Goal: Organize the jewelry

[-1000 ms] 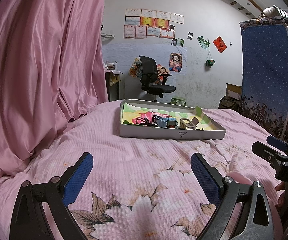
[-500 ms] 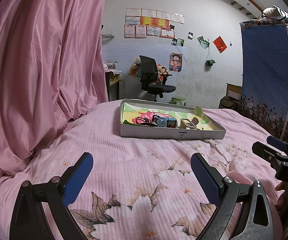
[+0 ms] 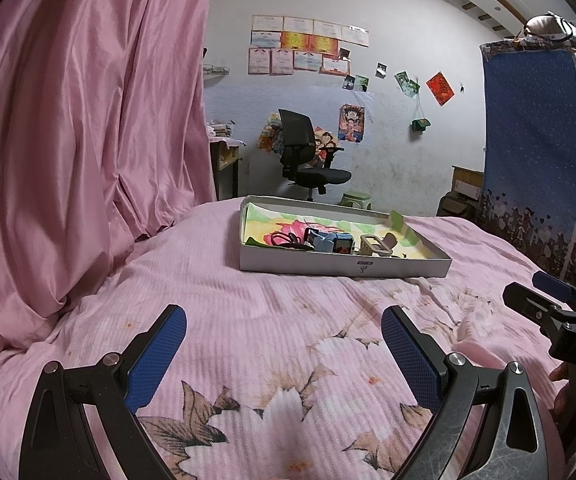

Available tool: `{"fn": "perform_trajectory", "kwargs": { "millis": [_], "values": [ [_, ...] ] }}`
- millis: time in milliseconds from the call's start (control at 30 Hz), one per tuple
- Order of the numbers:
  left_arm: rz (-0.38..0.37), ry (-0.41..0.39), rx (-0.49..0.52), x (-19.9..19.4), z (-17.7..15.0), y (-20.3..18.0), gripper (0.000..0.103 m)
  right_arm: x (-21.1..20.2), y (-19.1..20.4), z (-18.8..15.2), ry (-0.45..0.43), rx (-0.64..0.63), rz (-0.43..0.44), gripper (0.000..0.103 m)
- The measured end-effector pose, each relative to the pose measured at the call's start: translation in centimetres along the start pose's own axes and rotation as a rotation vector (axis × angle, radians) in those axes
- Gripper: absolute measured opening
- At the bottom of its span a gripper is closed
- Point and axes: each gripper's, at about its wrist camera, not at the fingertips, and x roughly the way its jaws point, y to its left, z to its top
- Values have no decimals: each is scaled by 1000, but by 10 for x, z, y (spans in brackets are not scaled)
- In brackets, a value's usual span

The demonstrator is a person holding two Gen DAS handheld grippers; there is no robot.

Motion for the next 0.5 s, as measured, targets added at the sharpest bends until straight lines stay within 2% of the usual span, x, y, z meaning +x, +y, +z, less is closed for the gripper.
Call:
{"fn": "perform_trajectory", "kwargs": {
  "millis": [500],
  "values": [
    [15,9,-9,-2,1,4,98,0,1,0,0,-1,-1,101]
  ]
}}
